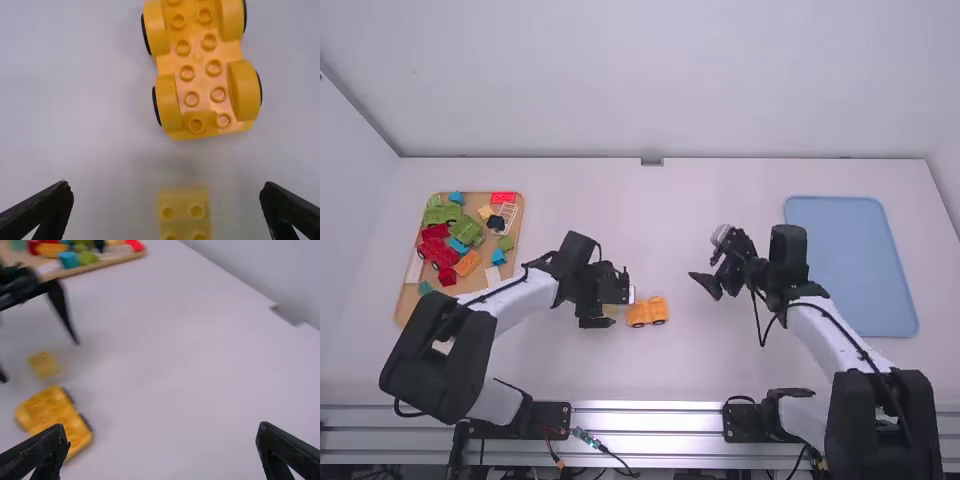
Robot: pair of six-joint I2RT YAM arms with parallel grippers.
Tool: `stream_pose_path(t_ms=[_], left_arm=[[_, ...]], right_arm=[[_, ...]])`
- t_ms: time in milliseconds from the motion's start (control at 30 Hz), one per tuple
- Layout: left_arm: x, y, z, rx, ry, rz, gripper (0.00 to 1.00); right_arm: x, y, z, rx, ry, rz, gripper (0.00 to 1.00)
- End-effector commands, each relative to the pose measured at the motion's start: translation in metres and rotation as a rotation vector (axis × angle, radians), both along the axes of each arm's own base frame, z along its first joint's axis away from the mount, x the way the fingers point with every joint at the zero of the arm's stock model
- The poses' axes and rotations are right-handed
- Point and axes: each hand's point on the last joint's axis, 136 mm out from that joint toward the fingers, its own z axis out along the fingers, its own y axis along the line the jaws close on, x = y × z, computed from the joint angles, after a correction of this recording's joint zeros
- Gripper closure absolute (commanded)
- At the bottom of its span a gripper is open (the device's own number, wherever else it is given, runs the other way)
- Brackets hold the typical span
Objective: Assemble lego blocks to make yellow taxi
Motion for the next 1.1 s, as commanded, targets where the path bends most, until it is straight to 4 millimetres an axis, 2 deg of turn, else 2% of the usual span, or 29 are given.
stream_pose_path(t_ms=[0, 233, 400, 467, 633, 833, 967, 1067], left_arm=[[-0.015, -0.005, 0.000, -0.112, 0.015, -0.053, 0.01], [-0.018, 0.009, 0.003, -0.300, 0.024, 0.012, 0.01], [-0.031, 0.023, 0.006, -0.415, -0.027, -0.030, 0.01], [-0.034, 0.026, 0.005, -0.436, -0.046, -0.031, 0.01], [-0.021, 0.026, 0.002, -0.460, -0.067, 0.036, 0.01], [-0.008, 0.026, -0.001, -0.487, -0.084, 0.082, 0.01], [-0.010, 0.025, 0.000, -0.498, -0.081, 0.077, 0.01], [-0.012, 0.026, -0.003, -0.491, -0.061, 0.088, 0.01]], right_arm=[[-0.031, 0.015, -0.011, 0.091, 0.003, 0.147, 0.01], [-0.047, 0.021, -0.038, 0.114, -0.020, 0.248, 0.01], [-0.049, 0.024, -0.060, 0.119, 0.026, 0.307, 0.01], [-0.057, 0.028, -0.063, 0.153, 0.011, 0.380, 0.01], [-0.071, 0.036, -0.074, 0.153, -0.006, 0.474, 0.01], [-0.069, 0.054, -0.070, 0.156, 0.052, 0.511, 0.01], [-0.062, 0.063, -0.082, 0.074, 0.143, 0.465, 0.01], [-0.064, 0.073, -0.091, -0.007, 0.141, 0.476, 0.01]])
